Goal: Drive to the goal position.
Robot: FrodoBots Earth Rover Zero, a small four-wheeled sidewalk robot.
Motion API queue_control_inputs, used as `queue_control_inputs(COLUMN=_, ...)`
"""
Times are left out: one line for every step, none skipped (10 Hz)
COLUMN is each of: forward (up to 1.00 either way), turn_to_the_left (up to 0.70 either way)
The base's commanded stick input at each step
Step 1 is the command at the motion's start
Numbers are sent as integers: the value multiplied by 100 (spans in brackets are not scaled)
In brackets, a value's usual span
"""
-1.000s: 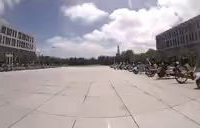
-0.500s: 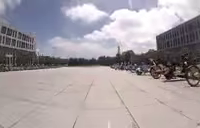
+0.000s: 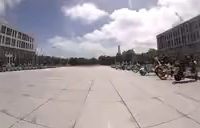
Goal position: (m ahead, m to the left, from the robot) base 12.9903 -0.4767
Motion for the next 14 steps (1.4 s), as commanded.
queue_control_inputs(forward=100, turn_to_the_left=0)
queue_control_inputs(forward=100, turn_to_the_left=0)
queue_control_inputs(forward=100, turn_to_the_left=0)
queue_control_inputs(forward=100, turn_to_the_left=0)
queue_control_inputs(forward=100, turn_to_the_left=0)
queue_control_inputs(forward=100, turn_to_the_left=0)
queue_control_inputs(forward=100, turn_to_the_left=0)
queue_control_inputs(forward=100, turn_to_the_left=0)
queue_control_inputs(forward=100, turn_to_the_left=0)
queue_control_inputs(forward=100, turn_to_the_left=0)
queue_control_inputs(forward=100, turn_to_the_left=0)
queue_control_inputs(forward=100, turn_to_the_left=0)
queue_control_inputs(forward=100, turn_to_the_left=0)
queue_control_inputs(forward=100, turn_to_the_left=0)
